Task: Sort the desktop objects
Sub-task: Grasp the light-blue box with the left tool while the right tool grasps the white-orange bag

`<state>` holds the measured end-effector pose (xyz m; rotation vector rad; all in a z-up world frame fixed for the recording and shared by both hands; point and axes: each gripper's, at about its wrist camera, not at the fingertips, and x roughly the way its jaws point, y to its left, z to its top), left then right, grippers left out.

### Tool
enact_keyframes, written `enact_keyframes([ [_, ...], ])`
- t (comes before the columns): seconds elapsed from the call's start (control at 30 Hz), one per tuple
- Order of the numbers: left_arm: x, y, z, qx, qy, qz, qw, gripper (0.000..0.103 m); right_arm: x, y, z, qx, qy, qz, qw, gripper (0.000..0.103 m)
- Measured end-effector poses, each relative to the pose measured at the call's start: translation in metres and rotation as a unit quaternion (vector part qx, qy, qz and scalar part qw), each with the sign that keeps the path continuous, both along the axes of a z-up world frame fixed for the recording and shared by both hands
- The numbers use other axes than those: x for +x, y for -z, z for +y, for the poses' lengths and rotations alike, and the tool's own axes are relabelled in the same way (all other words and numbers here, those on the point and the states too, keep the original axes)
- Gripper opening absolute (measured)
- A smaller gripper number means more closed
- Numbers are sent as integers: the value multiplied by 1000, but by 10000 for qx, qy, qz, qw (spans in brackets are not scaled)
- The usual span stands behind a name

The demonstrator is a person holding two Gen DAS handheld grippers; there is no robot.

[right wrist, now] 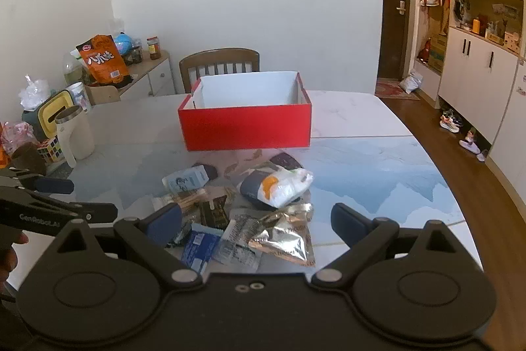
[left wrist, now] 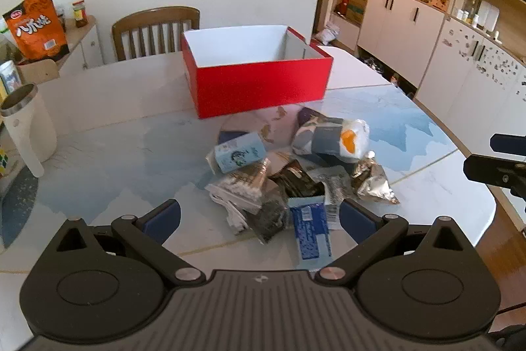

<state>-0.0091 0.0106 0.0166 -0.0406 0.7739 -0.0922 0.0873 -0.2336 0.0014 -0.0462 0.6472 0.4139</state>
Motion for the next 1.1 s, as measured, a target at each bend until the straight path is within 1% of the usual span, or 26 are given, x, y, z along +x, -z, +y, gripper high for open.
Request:
enact_keyframes([
  [0.27, 19, 3, 13, -173, -277, 1, 9995, 103, 23, 8, 10, -77, -345, 3, 9994, 97],
  [0.33, 26, 4, 14, -157, -380, -1, 9992, 103, 31, 11, 12, -79, -432, 2, 9990, 97],
  [0.47, 43, 6, 14, -191, -410, -3, 9990, 103, 49, 17, 11, -76, -615, 57, 9981, 95],
  [0.8, 87, 26, 4, -181, -108, -95, 9997, 103, 100, 37, 9, -273, -1027, 162, 9942, 95],
  [0.97, 111, 42, -2, 3, 58, -109, 9999, 103, 124, 52, 9, -439, -1172, 204, 9919, 94],
  [1.1, 129, 57, 0, 126, 71, -33, 9999, 103, 144, 63, 10, -503, -1270, 319, 9901, 93],
])
